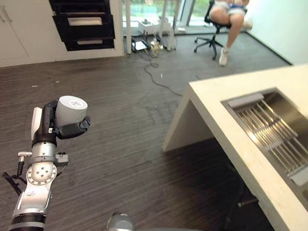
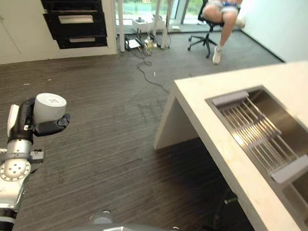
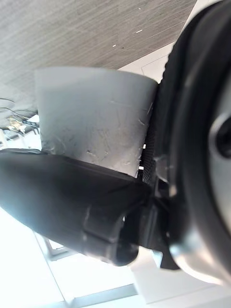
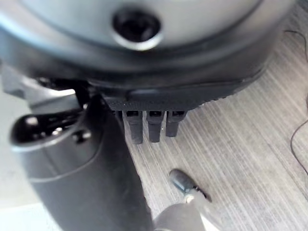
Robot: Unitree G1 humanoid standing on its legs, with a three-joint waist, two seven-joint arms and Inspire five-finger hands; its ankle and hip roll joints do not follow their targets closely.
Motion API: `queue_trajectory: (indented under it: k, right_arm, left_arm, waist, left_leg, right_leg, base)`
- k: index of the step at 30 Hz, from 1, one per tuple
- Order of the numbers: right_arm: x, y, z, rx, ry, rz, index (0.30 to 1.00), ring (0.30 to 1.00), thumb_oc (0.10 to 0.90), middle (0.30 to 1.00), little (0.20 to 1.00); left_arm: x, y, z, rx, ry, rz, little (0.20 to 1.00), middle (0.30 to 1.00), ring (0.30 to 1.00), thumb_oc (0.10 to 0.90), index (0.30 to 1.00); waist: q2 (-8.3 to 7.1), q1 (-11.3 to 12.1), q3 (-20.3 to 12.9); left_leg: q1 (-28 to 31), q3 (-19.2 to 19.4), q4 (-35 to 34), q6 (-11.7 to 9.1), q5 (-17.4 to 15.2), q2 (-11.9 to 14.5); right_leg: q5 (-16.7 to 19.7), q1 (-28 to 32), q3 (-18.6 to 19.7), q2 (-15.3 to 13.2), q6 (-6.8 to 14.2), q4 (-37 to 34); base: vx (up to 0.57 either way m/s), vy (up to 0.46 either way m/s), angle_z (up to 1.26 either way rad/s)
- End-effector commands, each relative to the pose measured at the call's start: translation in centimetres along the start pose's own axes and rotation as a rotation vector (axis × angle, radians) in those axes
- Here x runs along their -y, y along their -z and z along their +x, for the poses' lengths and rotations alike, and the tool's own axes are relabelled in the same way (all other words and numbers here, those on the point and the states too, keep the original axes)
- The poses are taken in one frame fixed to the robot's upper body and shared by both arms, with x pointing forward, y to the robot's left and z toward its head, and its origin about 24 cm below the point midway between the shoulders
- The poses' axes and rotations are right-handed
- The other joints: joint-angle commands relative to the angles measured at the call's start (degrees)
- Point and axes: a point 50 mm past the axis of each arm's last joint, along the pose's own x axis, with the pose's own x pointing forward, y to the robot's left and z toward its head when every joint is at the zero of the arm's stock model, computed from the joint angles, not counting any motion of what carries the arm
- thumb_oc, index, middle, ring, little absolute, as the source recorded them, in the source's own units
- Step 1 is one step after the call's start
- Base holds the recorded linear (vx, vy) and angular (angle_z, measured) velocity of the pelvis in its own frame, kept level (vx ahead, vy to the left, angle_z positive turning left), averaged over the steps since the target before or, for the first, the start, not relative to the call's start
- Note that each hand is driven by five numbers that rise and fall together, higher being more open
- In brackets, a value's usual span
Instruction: Place the dishes in the dishwasher.
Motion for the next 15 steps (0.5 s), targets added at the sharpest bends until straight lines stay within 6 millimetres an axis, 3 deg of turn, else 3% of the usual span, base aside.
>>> queue_trajectory:
  k: [1,3,4,6,7,9,10,11,12,13,15]
  right_arm:
    - [0.0,-0.7,0.3,-0.007,0.028,0.003,0.900,0.900,0.800,0.900,0.900]
    - [0.6,-0.3,0.2,-0.026,0.053,0.026,0.900,0.900,0.800,0.900,0.900]
    - [0.7,-0.6,0.2,-0.012,0.078,0.084,0.900,0.900,0.800,0.900,0.900]
    - [0.7,-1.0,0.3,0.006,0.082,0.099,0.900,0.900,0.800,0.900,0.900]
    - [0.1,-1.8,0.5,0.039,0.055,0.082,0.900,0.900,0.800,0.900,0.900]
    - [-0.7,-2.6,0.8,0.037,0.022,0.009,0.900,0.900,0.800,0.900,0.900]
    - [-0.8,-3.3,0.9,0.047,0.018,-0.008,0.900,0.900,0.800,0.900,0.900]
    - [-0.7,-3.7,0.9,0.060,0.015,0.001,0.900,0.900,0.800,0.900,0.900]
    - [-1.3,-4.7,1.0,0.100,-0.010,0.048,0.900,0.900,0.800,0.900,0.900]
    - [-1.7,-5.5,1.1,0.129,-0.022,0.073,0.900,0.900,0.800,0.900,0.900]
    - [-2.5,-7.1,1.1,0.198,-0.054,0.103,0.900,0.900,0.800,0.900,0.900]
  left_arm:
    - [-1.1,-4.4,0.8,0.243,0.020,-0.005,0.300,0.300,0.300,0.400,0.300]
    - [-0.7,-3.9,0.6,0.220,0.051,0.003,0.300,0.300,0.300,0.400,0.300]
    - [0.2,-3.4,-0.1,0.189,0.102,-0.041,0.300,0.300,0.300,0.400,0.300]
    - [0.4,-3.2,-0.4,0.179,0.119,-0.042,0.300,0.300,0.300,0.400,0.300]
    - [0.7,-2.1,-0.9,0.141,0.152,-0.001,0.300,0.300,0.300,0.400,0.300]
    - [1.4,-0.5,-1.1,0.064,0.194,0.027,0.300,0.300,0.300,0.400,0.300]
    - [1.8,-0.3,-0.9,0.051,0.201,0.025,0.300,0.300,0.300,0.400,0.300]
    - [2.4,-0.1,-0.4,0.045,0.215,0.028,0.300,0.300,0.300,0.400,0.300]
    - [4.2,-1.1,0.4,0.079,0.262,0.014,0.300,0.300,0.300,0.400,0.300]
    - [5.2,-1.7,0.9,0.101,0.293,0.005,0.300,0.300,0.300,0.400,0.300]
    - [6.6,-2.5,1.3,0.122,0.329,-0.012,0.300,0.300,0.300,0.400,0.300]
  waist:
    - [3.03,-2.2,-4.7]
    - [3.49,-2.6,-5.2]
    - [4.41,-2.0,-5.2]
    - [3.96,-2.1,-5.2]
    - [3.29,-1.6,-5.2]
    - [2.55,-1.7,-5.1]
    - [2.43,-2.4,-5.0]
    - [2.36,-3.2,-4.8]
    - [3.09,-6.0,-4.0]
    - [3.44,-6.9,-3.7]
    - [3.21,-8.0,-3.1]
  left_leg:
    - [5.2,7.7,0.3,-7.6,10.6,13.4]
    - [5.6,9.0,-1.0,-8.1,11.0,13.9]
    - [4.4,6.3,-3.9,-7.2,7.6,11.0]
    - [3.1,4.6,-3.7,-6.2,6.4,8.8]
    - [1.9,2.4,-3.7,-3.2,3.4,3.8]
    - [1.9,0.7,-4.4,-0.6,1.1,-0.8]
    - [2.4,-1.2,-5.3,0.4,0.6,-2.5]
    - [2.9,-2.9,-6.8,1.0,1.1,-3.8]
    - [3.3,-7.1,-7.7,2.1,2.1,-4.9]
    - [3.2,-9.5,-7.7,2.3,2.2,-5.1]
    - [3.7,-13.2,-7.5,2.6,1.8,-6.1]
  right_leg:
    - [-0.3,-1.1,-5.0,0.4,3.5,-5.9]
    - [0.1,-0.9,-5.9,-0.5,3.7,-5.8]
    - [2.5,-0.7,-5.9,-3.6,6.0,-4.5]
    - [4.6,-0.2,-6.4,-6.0,7.6,-4.2]
    - [8.4,0.3,-6.1,-10.3,9.4,-1.9]
    - [12.0,-0.9,-3.3,-14.3,11.0,4.7]
    - [13.0,-2.3,1.0,-14.9,11.4,7.8]
    - [11.8,-4.6,7.4,-13.8,10.9,9.9]
    - [6.7,-8.3,20.1,-6.5,8.1,10.5]
    - [2.9,-10.0,25.5,-2.3,7.4,9.3]
    - [1.1,-11.5,31.4,1.7,7.1,5.6]
  base:
    - [-0.02,0.147,1.32]
    - [0.06,0.432,0.89]
    - [0.12,0.721,0.60]
    - [0.11,0.660,1.00]
    - [0.13,0.753,0.83]
    - [0.19,0.611,0.48]
    - [0.22,0.384,0.69]
    - [0.23,0.337,1.26]
    - [0.21,0.242,1.98]
    - [0.20,0.147,2.25]
    - [0.16,0.005,1.79]
